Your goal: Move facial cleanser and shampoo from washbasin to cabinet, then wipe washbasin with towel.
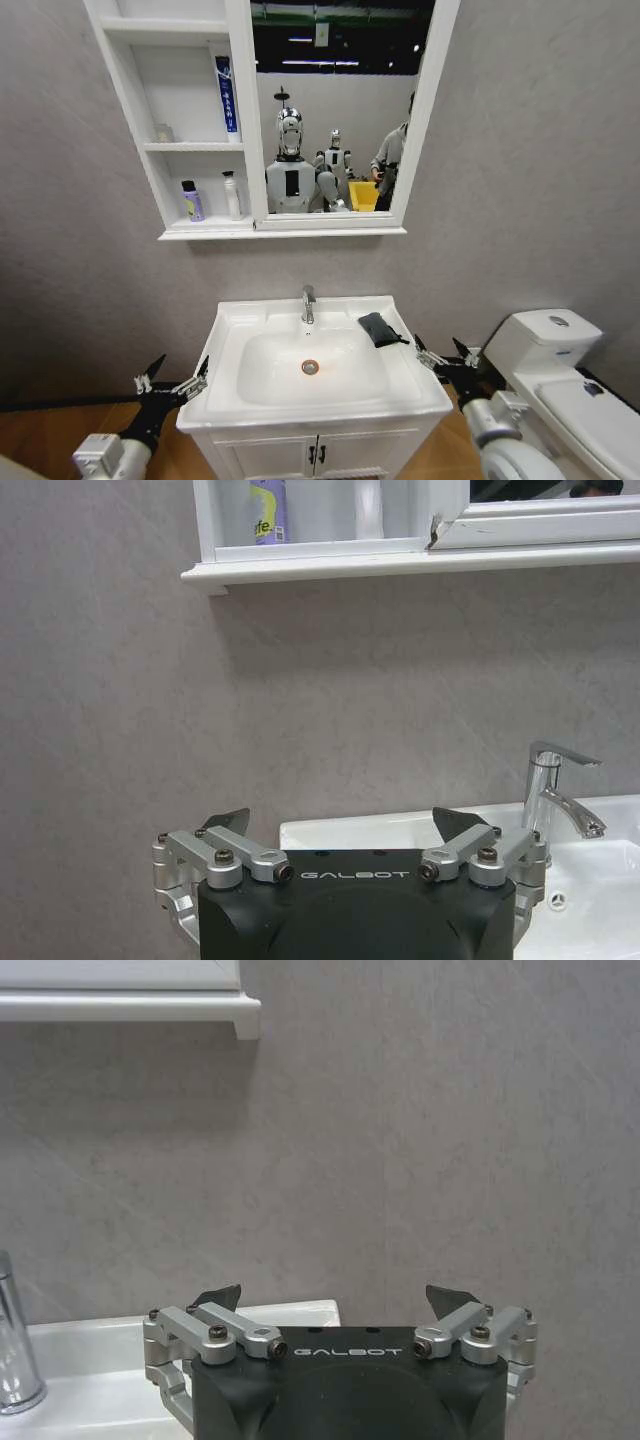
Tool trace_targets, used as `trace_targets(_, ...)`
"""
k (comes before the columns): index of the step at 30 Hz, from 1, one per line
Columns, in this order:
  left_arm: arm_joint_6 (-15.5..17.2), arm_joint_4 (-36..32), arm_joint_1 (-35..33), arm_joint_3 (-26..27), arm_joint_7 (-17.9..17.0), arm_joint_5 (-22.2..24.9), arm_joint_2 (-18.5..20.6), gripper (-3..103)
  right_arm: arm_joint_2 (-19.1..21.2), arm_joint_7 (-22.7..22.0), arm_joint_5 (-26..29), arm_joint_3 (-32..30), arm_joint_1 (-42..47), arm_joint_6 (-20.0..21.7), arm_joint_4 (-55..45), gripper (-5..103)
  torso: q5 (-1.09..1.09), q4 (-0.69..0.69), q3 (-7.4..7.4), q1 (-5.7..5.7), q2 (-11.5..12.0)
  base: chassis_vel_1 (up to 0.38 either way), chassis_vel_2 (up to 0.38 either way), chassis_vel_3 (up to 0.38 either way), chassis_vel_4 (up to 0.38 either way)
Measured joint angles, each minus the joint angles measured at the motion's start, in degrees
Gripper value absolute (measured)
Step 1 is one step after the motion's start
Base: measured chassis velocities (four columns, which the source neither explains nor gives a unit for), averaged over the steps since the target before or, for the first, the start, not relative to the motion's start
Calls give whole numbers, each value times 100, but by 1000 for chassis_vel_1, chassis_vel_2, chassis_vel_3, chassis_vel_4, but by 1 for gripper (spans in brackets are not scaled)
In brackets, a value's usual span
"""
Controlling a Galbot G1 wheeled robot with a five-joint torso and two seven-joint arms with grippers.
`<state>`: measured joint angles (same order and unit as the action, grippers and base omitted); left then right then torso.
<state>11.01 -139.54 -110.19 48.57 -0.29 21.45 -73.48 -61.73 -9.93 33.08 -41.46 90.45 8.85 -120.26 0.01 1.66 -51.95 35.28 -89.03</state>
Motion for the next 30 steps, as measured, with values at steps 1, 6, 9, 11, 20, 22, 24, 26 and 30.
trace_targets(1,0,0,0,0,0,0,0,100,0,0,0,0,0,0,0,100,0,0,0,0,0,0,0,0,0)
trace_targets(6,0,0,0,0,0,0,0,100,414,-18,290,144,-846,211,771,100,-2,-3,0,1,1,0,0,0,0)
trace_targets(9,0,0,0,0,0,0,0,100,448,-17,319,163,-920,233,843,100,-1,0,0,1,1,0,0,0,0)
trace_targets(11,0,0,0,0,0,0,0,100,453,-19,321,164,-929,235,850,100,-1,2,0,0,0,0,0,0,0)
trace_targets(20,0,0,0,0,0,0,0,100,591,-158,774,167,-530,579,-406,100,-3,1,0,0,0,0,0,0,0)
trace_targets(22,0,0,0,0,0,0,0,100,618,-174,815,171,-492,639,-562,100,-4,2,1,0,-1,0,0,0,0)
trace_targets(24,0,0,0,0,1,0,0,100,631,-176,817,184,-480,675,-608,100,-4,0,1,-1,-1,0,0,0,0)
trace_targets(26,0,0,0,0,0,0,0,100,632,-177,807,192,-461,700,-613,100,-1,0,1,0,-1,0,0,0,0)
trace_targets(30,0,0,0,0,0,0,0,100,627,-167,765,193,-463,703,-510,100,-1,1,1,0,-1,0,0,0,0)
